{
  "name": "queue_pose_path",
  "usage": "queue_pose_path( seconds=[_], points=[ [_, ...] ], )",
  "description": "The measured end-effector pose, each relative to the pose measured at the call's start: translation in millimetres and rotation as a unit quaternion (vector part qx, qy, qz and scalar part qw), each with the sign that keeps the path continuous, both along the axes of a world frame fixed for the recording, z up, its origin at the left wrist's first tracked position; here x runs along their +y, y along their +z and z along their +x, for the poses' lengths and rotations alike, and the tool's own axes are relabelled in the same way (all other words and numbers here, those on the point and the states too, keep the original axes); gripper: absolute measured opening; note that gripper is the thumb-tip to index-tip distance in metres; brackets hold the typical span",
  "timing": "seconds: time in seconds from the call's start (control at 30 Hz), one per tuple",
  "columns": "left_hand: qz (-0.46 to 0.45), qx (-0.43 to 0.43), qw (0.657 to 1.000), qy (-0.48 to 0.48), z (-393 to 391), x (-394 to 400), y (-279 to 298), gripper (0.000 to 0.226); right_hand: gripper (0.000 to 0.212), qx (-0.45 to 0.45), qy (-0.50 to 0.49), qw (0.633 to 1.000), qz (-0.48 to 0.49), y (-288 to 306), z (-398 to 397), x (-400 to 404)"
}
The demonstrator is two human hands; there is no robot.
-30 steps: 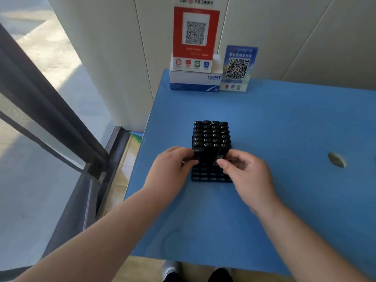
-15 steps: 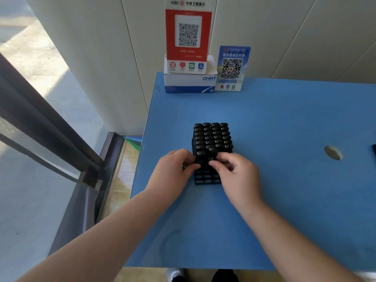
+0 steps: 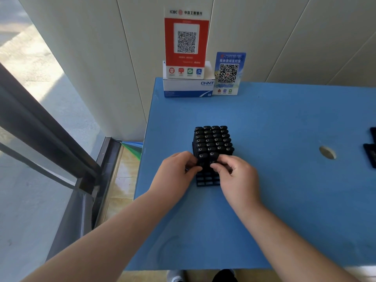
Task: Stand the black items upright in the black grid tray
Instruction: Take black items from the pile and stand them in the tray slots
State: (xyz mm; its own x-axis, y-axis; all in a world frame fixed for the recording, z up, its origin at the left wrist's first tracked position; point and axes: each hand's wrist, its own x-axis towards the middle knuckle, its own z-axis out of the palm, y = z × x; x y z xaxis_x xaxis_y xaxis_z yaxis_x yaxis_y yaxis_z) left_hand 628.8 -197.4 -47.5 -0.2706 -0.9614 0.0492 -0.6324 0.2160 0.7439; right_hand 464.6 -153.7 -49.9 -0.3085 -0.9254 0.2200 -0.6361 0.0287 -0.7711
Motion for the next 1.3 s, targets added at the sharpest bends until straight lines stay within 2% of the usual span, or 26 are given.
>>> queue_pose_path(
  seconds=[0.23, 0.5, 0.6, 0.77, 0.9, 1.03, 1.23, 1.3],
  points=[
    [0.004, 0.008, 1.0, 0.003, -0.9, -0.8, -1.0, 0.011, 0.01, 0.013, 0.002, 0.999, 0.042, 4.4, -5.6, 0.2],
    [0.008, 0.017, 1.0, 0.007, -1.3, -0.4, -0.8, 0.013, 0.008, 0.156, 0.023, 0.986, 0.052, 9.8, -0.7, 0.7],
    [0.014, 0.016, 1.0, 0.01, -1.6, -0.6, -0.7, 0.013, 0.009, 0.174, 0.018, 0.983, 0.056, 8.6, 5.0, 0.8],
    [0.03, 0.013, 0.999, 0.022, -2.2, 1.3, 3.8, 0.013, 0.008, 0.138, 0.002, 0.988, 0.068, 6.3, 7.3, 1.4],
    [0.046, 0.019, 0.998, 0.044, -2.3, 4.1, 8.8, 0.012, 0.006, 0.025, -0.018, 0.994, 0.104, 10.2, 4.8, 3.6],
    [0.045, 0.015, 0.998, 0.041, -2.5, 14.7, 17.1, 0.01, 0.019, -0.024, -0.039, 0.993, 0.11, 16.3, -7.8, 14.8],
    [0.015, 0.005, 0.999, -0.041, -22.0, 41.0, 35.8, 0.003, 0.018, -0.045, -0.053, 0.995, 0.077, 36.7, -52.3, 43.6],
    [-0.006, -0.026, 0.997, -0.072, -38.2, 48.1, 41.7, 0.012, 0.019, -0.034, -0.064, 0.995, 0.063, 45.1, -74.9, 57.4]
  ],
)
